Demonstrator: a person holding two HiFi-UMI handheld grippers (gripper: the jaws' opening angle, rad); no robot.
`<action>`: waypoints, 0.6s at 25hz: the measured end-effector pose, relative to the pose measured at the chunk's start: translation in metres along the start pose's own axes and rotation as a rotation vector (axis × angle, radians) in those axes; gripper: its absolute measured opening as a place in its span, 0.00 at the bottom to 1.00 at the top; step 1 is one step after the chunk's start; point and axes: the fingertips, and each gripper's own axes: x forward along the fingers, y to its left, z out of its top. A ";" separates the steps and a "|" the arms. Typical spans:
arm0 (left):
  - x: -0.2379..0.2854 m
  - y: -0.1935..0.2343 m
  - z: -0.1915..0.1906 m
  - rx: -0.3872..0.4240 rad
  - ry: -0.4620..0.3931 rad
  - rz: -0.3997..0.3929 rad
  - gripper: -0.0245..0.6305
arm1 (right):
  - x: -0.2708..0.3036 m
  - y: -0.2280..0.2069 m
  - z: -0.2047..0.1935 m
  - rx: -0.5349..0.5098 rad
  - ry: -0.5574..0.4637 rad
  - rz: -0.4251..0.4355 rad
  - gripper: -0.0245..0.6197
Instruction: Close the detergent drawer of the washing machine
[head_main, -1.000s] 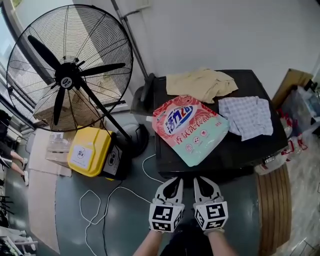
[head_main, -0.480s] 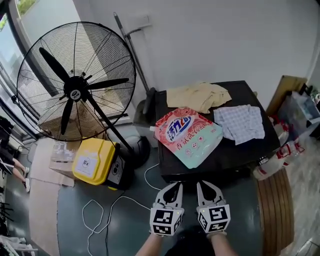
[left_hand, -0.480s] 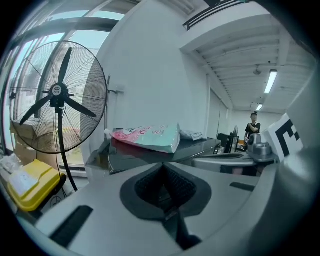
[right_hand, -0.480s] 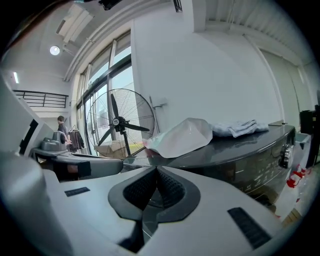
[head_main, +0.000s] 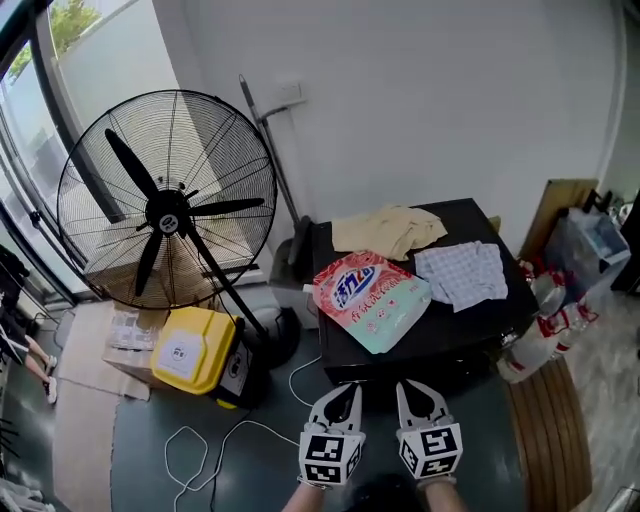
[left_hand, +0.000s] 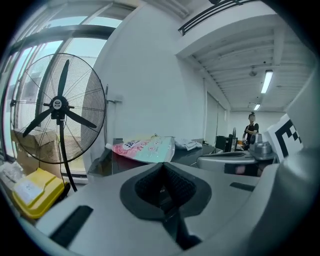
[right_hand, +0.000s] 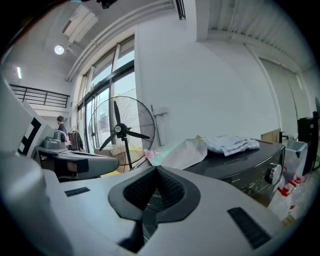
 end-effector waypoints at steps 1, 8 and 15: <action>-0.003 -0.002 0.005 0.003 -0.005 0.000 0.06 | -0.003 0.001 0.004 -0.006 -0.005 0.001 0.08; -0.034 -0.017 0.032 0.022 -0.022 0.001 0.06 | -0.036 0.010 0.032 -0.046 -0.020 0.029 0.08; -0.060 -0.028 0.066 0.035 -0.041 0.003 0.06 | -0.063 0.018 0.067 -0.109 -0.027 0.073 0.08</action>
